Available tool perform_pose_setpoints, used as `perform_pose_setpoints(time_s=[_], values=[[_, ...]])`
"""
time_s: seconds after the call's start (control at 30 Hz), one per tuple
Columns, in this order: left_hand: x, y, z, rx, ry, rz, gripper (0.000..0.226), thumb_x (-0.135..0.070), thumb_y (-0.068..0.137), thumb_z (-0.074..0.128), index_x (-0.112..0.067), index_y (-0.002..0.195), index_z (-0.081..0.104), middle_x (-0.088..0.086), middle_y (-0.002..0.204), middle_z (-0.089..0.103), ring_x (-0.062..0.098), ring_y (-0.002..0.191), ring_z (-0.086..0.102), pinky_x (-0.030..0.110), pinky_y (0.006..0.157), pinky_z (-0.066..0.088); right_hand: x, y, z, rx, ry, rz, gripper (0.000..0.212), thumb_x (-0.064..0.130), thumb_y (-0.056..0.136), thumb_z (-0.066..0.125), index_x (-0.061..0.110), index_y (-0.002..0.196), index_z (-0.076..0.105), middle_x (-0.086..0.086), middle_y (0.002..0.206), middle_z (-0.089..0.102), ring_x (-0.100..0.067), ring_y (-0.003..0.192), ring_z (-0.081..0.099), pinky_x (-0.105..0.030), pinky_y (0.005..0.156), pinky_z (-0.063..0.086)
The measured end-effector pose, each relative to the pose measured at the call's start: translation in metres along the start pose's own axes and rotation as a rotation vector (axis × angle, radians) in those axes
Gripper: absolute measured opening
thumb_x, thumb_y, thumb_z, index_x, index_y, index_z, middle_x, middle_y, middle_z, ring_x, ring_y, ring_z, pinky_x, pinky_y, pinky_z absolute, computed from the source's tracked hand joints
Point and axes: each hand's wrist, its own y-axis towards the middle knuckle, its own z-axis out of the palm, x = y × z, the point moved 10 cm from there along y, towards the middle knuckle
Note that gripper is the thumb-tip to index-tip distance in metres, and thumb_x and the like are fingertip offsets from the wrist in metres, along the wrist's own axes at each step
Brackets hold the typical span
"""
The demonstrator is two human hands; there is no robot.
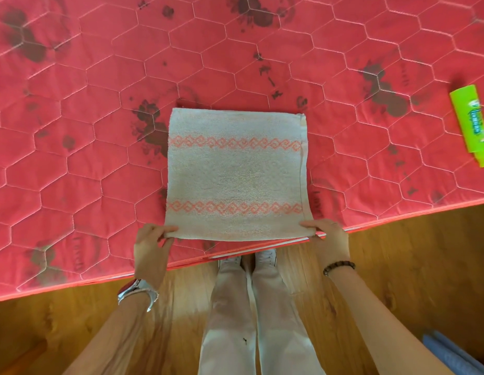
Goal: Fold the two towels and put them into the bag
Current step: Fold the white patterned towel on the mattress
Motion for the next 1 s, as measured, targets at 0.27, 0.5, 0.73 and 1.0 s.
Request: perform_pose_setpoints(time_s=[0.27, 0.5, 0.73, 1.0], values=[[-0.007, 0.027, -0.019, -0.013, -0.181, -0.060, 0.019, -0.014, 0.094, 0.065, -0.018, 0.112, 0.068, -0.002, 0.124, 0.063, 0.021, 0.097, 0.061, 0.032, 0.086, 0.050, 0.031, 0.027, -0.021, -0.029, 0.179, -0.004, 0.019, 0.010, 0.091, 0.063, 0.021, 0.105, 0.067, 0.010, 0.106, 0.064, -0.001, 0.091, 0.057, -0.014, 0.080, 0.041], [-0.050, 0.077, -0.026, -0.029, -0.296, -0.050, 0.009, -0.017, 0.100, 0.056, -0.022, 0.099, 0.063, -0.004, 0.077, 0.061, 0.014, 0.066, 0.048, 0.010, 0.052, 0.038, 0.045, 0.068, -0.033, -0.086, 0.240, 0.029, 0.013, 0.030, 0.094, 0.054, 0.034, 0.082, 0.058, 0.011, 0.062, 0.049, -0.011, 0.057, 0.045, -0.027, 0.054, 0.041], [-0.076, 0.139, -0.019, -0.085, -0.261, -0.044, 0.019, -0.033, 0.099, 0.050, -0.022, 0.101, 0.065, 0.004, 0.083, 0.062, 0.019, 0.074, 0.052, 0.037, 0.066, 0.046, 0.062, 0.116, -0.035, -0.156, 0.136, 0.061, 0.025, 0.023, 0.099, 0.049, 0.008, 0.079, 0.045, 0.004, 0.059, 0.036, -0.011, 0.053, 0.033, -0.032, 0.051, 0.028], [-0.097, 0.185, -0.009, -0.159, -0.219, -0.058, 0.013, -0.025, 0.104, 0.049, -0.017, 0.099, 0.058, -0.003, 0.070, 0.052, -0.008, 0.053, 0.057, 0.008, 0.047, 0.043, 0.085, 0.175, -0.027, -0.161, 0.126, 0.116, 0.024, 0.027, 0.101, 0.044, 0.005, 0.093, 0.050, 0.004, 0.060, 0.043, -0.013, 0.048, 0.046, -0.019, 0.042, 0.041]])
